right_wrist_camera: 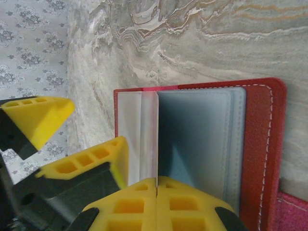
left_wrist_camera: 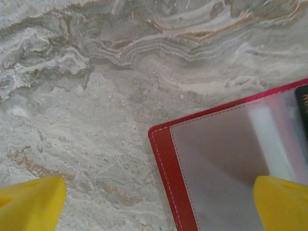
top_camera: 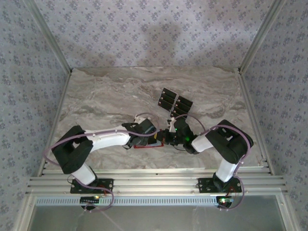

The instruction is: Put the credit cards into the card holder

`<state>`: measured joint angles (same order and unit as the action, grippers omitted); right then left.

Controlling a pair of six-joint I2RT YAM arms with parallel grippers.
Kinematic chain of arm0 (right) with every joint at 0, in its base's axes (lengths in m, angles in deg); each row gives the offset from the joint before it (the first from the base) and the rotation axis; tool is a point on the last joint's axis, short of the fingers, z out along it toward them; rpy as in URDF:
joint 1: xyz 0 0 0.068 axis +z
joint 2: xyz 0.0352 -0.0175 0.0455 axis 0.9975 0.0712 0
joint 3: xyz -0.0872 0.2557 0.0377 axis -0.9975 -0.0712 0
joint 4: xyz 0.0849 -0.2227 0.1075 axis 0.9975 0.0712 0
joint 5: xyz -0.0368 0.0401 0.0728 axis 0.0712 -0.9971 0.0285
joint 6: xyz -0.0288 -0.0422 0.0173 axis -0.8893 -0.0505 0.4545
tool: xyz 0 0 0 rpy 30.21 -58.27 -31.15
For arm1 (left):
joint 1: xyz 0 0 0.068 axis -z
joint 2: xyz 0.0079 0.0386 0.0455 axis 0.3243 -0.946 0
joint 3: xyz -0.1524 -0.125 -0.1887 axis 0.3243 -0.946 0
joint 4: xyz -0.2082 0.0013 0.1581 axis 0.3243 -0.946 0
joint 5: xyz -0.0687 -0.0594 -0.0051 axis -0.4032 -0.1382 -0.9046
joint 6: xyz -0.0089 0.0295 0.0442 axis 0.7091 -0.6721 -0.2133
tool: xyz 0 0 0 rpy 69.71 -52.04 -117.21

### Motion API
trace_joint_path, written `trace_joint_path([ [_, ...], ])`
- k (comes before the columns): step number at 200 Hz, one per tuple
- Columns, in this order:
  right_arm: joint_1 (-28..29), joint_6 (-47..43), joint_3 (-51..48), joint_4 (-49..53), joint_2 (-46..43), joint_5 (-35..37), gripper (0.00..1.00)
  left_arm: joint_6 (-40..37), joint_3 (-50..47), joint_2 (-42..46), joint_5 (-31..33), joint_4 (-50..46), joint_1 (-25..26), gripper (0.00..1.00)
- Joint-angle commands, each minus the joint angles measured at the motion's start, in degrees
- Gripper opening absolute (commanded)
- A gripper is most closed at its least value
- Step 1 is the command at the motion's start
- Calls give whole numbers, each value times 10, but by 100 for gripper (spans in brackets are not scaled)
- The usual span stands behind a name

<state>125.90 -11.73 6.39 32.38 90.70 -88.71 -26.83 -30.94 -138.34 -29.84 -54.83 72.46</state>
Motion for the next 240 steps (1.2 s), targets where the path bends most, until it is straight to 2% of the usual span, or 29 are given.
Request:
trace_joint_path([
  [1,-3,5,-8,-2,11,15,0,12,2,-13,26,-25,2,100],
  [69,-4,9,-10,-1,11,18,0,23,-19,-16,25,-21,1,100],
  [110,-2,11,-8,-1,8,15,0,16,-10,46,11,-16,-3,100],
  [152,-1,10,-5,-1,9,14,0,14,-33,87,-22,-9,-30,100],
  [240,-3,8,-1,-5,6,-2,0,29,-87,69,-38,4,-36,100],
])
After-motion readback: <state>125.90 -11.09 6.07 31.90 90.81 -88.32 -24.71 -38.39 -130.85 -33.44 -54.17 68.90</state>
